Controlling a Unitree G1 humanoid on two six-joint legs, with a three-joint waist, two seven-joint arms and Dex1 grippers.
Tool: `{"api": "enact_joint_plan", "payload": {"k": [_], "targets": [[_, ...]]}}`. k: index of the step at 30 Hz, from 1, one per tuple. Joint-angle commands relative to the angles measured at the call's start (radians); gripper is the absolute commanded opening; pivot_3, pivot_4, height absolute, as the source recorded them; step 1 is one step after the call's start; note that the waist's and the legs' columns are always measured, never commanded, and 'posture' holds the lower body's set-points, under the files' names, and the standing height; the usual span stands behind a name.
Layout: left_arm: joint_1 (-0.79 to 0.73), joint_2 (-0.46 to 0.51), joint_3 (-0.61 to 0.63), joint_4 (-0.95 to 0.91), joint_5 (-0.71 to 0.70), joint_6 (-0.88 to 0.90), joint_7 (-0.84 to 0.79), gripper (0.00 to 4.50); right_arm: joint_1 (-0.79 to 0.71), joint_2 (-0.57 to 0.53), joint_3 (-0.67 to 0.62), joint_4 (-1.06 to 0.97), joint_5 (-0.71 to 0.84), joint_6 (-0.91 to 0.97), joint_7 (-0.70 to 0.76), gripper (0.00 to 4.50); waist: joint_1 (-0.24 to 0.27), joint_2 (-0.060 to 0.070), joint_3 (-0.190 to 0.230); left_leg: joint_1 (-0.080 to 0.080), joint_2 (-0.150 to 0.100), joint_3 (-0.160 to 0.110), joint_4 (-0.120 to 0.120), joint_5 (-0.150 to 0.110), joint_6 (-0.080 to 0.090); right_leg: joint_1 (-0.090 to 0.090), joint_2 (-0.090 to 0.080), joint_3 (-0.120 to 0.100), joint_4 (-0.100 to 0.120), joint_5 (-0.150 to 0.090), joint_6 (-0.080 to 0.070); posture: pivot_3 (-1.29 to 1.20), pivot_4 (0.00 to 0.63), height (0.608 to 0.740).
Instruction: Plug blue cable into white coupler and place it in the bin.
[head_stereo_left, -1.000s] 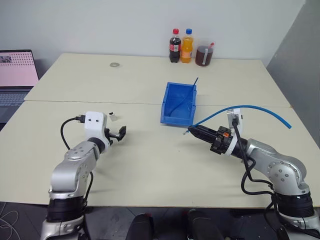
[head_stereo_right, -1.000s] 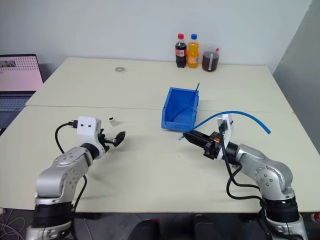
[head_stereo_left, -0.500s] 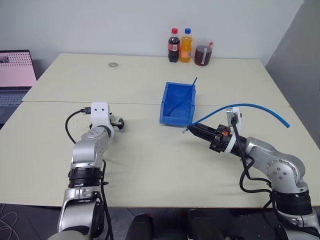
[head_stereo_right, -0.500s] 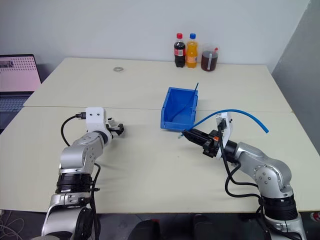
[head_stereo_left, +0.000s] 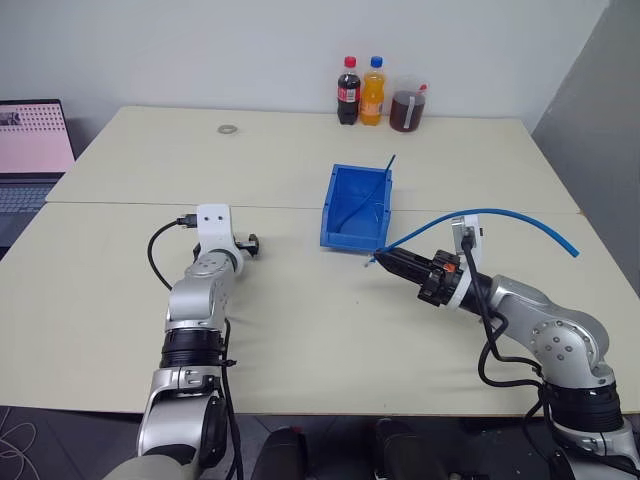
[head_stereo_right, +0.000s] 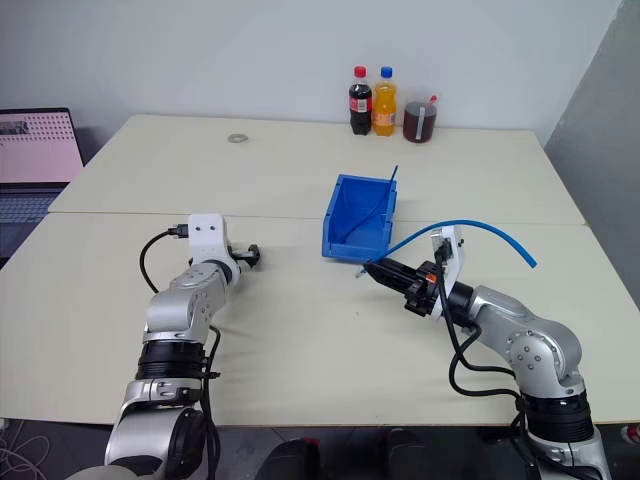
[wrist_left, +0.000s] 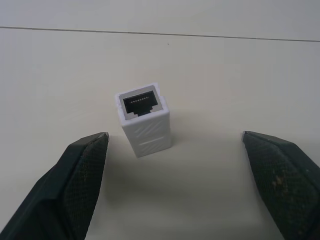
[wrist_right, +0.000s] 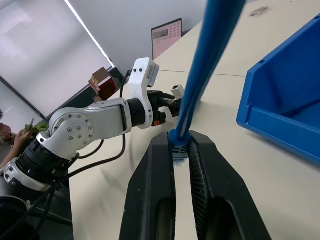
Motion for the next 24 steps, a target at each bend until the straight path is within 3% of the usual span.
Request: {"api": "enact_joint_plan", "payload": {"k": [1,17,20,24], "targets": [[-0.002,-0.008,0.022,-0.057,0.016,-0.012,0.037,4.50,-0.005,-0.003,-0.023,-0.035,0.011,-0.006,0.006,0.11,0.000,0.000,0.000,0.000,0.000,0.000,0.000,0.000,0.000,0.000,0.000,0.000,0.000,0.000,0.000,0.00,0.150,0.740],[-0.021,-0.005,0.043,-0.029,0.020,-0.079,0.035,4.50,-0.008,-0.003,-0.022,-0.035,0.011,-0.004,0.003,0.11,0.000,0.000,0.000,0.000,0.000,0.000,0.000,0.000,0.000,0.000,0.000,0.000,0.000,0.000,0.000,0.00,0.150,0.740],[-0.025,-0.006,0.051,-0.020,0.018,-0.082,0.043,4.03,-0.005,-0.002,-0.023,-0.036,0.011,-0.004,0.002,0.11,0.000,0.000,0.000,0.000,0.000,0.000,0.000,0.000,0.000,0.000,0.000,0.000,0.000,0.000,0.000,0.00,0.150,0.740],[-0.025,-0.004,0.050,-0.010,0.020,-0.091,0.040,3.08,0.000,-0.001,-0.022,-0.040,0.012,-0.004,-0.001,0.11,0.000,0.000,0.000,0.000,0.000,0.000,0.000,0.000,0.000,0.000,0.000,0.000,0.000,0.000,0.000,0.00,0.150,0.740]]}}
